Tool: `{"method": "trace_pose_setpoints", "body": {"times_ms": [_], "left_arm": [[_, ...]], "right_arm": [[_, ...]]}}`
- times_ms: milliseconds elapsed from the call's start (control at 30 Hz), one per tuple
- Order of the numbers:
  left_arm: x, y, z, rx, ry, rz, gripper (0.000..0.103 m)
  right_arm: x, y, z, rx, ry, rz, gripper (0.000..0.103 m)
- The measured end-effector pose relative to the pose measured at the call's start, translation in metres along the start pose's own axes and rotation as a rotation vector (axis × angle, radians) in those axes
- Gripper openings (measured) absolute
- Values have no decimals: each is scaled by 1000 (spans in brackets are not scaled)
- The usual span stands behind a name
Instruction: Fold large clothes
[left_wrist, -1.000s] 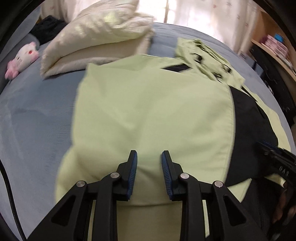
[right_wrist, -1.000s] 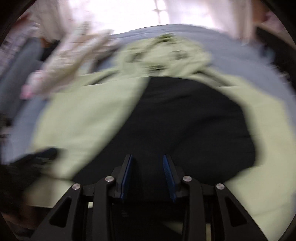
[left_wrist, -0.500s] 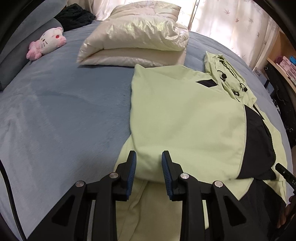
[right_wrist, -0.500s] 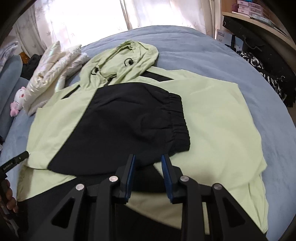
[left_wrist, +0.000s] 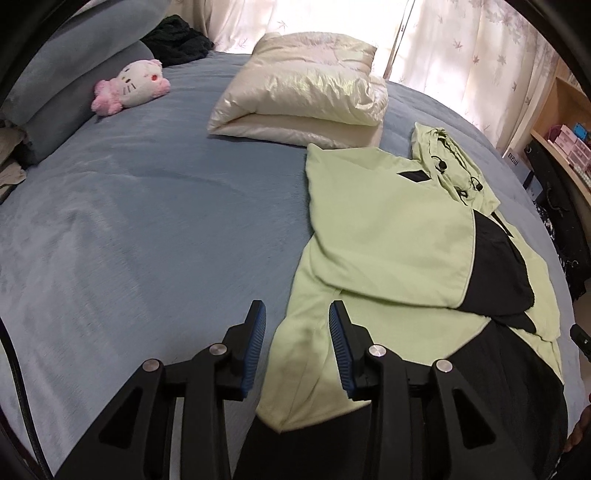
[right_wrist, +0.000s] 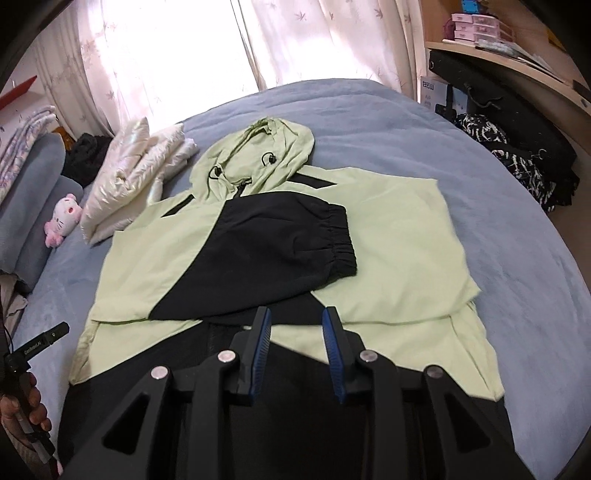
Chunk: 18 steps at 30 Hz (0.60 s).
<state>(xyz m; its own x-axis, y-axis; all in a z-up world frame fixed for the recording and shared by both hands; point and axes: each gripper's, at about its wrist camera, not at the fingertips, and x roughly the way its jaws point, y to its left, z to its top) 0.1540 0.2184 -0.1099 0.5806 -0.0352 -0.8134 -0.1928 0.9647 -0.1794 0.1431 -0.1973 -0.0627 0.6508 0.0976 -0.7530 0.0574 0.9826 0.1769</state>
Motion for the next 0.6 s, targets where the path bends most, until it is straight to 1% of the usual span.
{"method": "trace_pose_setpoints", "body": {"times_ms": [233, 600], "left_arm": [[-41, 12, -19, -3, -31, -8, 34], [-87, 21, -47, 29, -61, -7, 36]], "right_arm": [[-28, 0, -22, 0, -10, 21, 29], [-75, -4, -47, -10, -61, 50, 29]]}}
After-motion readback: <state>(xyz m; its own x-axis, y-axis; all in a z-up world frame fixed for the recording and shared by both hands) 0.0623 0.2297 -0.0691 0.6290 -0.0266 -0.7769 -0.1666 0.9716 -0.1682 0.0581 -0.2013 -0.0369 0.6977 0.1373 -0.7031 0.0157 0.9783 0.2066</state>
